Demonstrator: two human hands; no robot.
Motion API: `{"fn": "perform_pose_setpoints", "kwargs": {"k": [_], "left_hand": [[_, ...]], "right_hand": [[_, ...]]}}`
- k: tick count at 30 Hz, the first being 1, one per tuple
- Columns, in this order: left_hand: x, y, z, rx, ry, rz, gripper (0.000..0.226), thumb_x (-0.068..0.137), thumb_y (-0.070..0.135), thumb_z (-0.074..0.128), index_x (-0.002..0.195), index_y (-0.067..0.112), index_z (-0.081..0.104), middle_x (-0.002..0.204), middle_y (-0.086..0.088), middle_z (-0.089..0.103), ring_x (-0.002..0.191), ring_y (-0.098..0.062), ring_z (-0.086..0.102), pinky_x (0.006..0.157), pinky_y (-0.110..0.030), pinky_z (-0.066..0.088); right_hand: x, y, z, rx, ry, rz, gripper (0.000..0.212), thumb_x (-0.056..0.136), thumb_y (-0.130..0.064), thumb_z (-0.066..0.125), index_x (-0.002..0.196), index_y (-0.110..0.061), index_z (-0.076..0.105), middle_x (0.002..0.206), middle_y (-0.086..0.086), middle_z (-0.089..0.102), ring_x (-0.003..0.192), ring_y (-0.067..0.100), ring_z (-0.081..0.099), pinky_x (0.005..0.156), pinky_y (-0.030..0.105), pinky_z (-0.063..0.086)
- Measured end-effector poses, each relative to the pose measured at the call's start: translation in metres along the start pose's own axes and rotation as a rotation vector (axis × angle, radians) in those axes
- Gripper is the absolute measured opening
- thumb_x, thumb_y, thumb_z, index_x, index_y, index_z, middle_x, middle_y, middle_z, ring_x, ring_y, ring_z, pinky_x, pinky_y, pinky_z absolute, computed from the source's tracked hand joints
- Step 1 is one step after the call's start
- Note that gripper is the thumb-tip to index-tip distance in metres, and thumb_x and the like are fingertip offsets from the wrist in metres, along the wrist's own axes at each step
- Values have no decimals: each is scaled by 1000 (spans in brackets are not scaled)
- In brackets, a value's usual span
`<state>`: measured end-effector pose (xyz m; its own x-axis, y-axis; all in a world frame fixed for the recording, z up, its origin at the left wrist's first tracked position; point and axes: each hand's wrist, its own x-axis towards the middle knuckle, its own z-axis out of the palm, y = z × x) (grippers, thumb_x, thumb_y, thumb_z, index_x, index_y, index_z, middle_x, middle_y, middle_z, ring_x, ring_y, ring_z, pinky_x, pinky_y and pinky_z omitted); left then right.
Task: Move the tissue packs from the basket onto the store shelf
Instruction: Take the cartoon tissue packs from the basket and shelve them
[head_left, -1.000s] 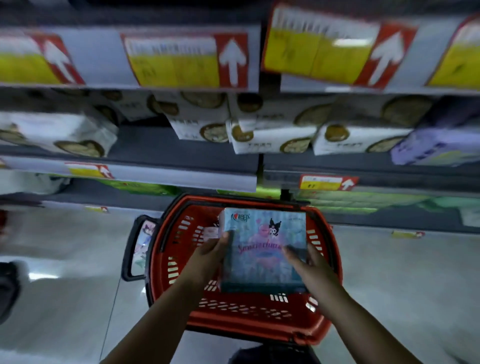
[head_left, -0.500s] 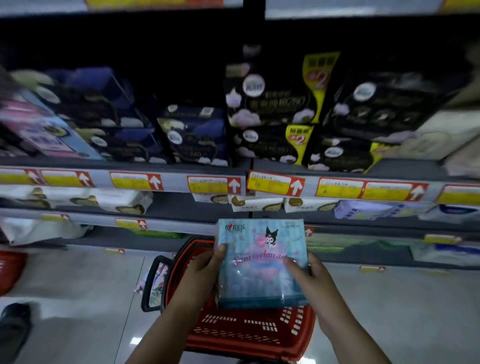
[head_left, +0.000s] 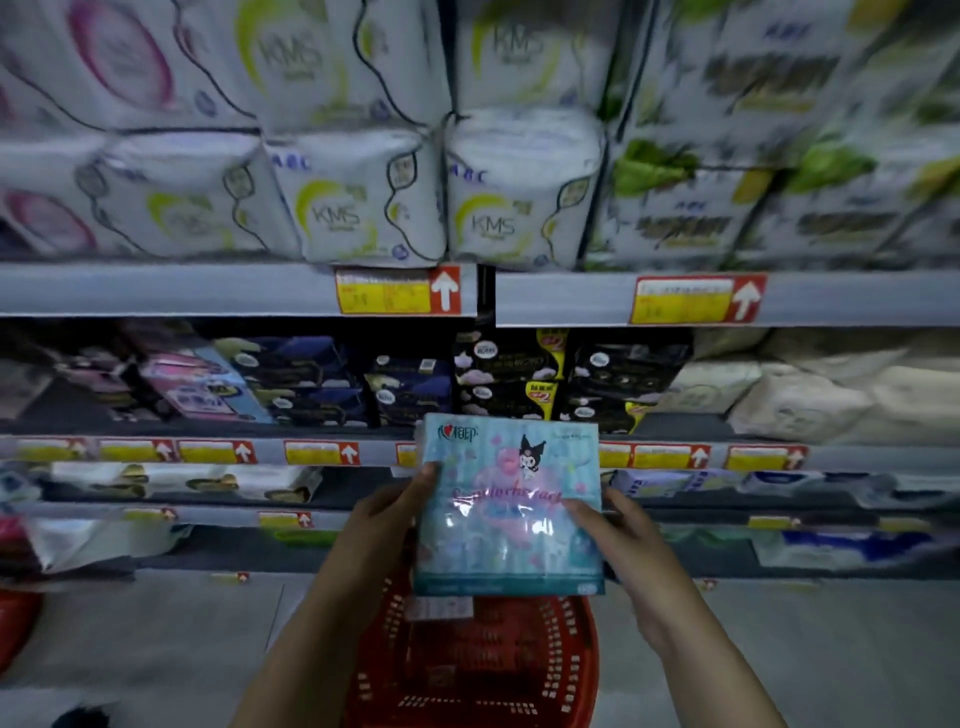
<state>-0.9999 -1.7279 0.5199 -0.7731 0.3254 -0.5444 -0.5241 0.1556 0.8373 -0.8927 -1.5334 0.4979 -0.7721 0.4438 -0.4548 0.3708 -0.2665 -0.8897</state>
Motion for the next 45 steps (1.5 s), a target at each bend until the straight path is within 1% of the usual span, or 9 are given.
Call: {"fn": "perform_pose_setpoints", "kwargs": {"k": [3,8,11,14,17,20,24,30,45], "left_hand": [[-17,22,0,-16,-5,57,32,85,44,59,95,16,71,89,-5,77,84,-24,73,74,-37,57],[-43,52,2,4,8,121,37,86,46,57,95,14,72,94,-9,76,87,-27,73,82,-45,56],[-57,69,3,-4,2,157,34,85,45,57,94,16,71,90,-8,77,81,-26,74,78,-44,57],[-72,85,4,2,-17,201,30,91,43,54,94,18,70,82,-3,77,75,-23,74,72,-40,58],[-85,104,7,-9,-5,195,28,92,37,57,90,12,69,81,-9,77,72,-23,74,73,-40,57],[-98,117,7,-17,-26,220,34,90,35,59,101,5,68,98,-18,74,92,-33,71,92,-54,52],[-116,128,6,8,-33,302,30,87,35,61,96,7,70,96,-13,75,91,-29,72,85,-44,55],[-136,141,11,-10,-57,387,28,87,31,60,99,8,70,94,-11,76,86,-28,73,77,-42,56],[-157,155,17,-89,-53,396,46,70,35,68,103,3,69,99,-14,75,93,-30,72,91,-49,52]], "right_hand": [[-13,-27,-1,8,-1,-34,19,88,-18,62,108,-20,63,96,-4,72,68,4,70,55,19,51],[-38,-67,3,26,-55,-99,17,92,-21,57,87,-36,53,79,-20,59,63,-4,59,57,19,48],[-52,-81,7,-11,-51,-138,13,91,-27,57,100,-36,58,98,-14,65,78,-1,63,64,22,50],[-65,-98,6,-31,-39,-175,27,89,-32,59,116,-31,57,110,-7,67,90,8,66,63,22,50],[-78,-115,4,-13,-45,-220,36,87,-37,61,123,-32,55,117,-5,65,99,12,65,77,29,53],[-91,-127,4,16,-46,-285,25,90,-29,59,115,-30,59,108,-5,68,86,6,68,66,23,54],[-107,-140,6,72,-51,-335,15,90,-26,59,103,-33,59,98,-7,68,71,0,68,59,23,54],[-119,-159,1,123,-56,-385,23,88,-26,61,111,-27,60,104,-3,69,80,9,71,64,28,57],[-129,-178,0,127,-69,-399,19,87,-29,61,107,-28,63,106,-2,70,88,11,70,64,24,54]]}}
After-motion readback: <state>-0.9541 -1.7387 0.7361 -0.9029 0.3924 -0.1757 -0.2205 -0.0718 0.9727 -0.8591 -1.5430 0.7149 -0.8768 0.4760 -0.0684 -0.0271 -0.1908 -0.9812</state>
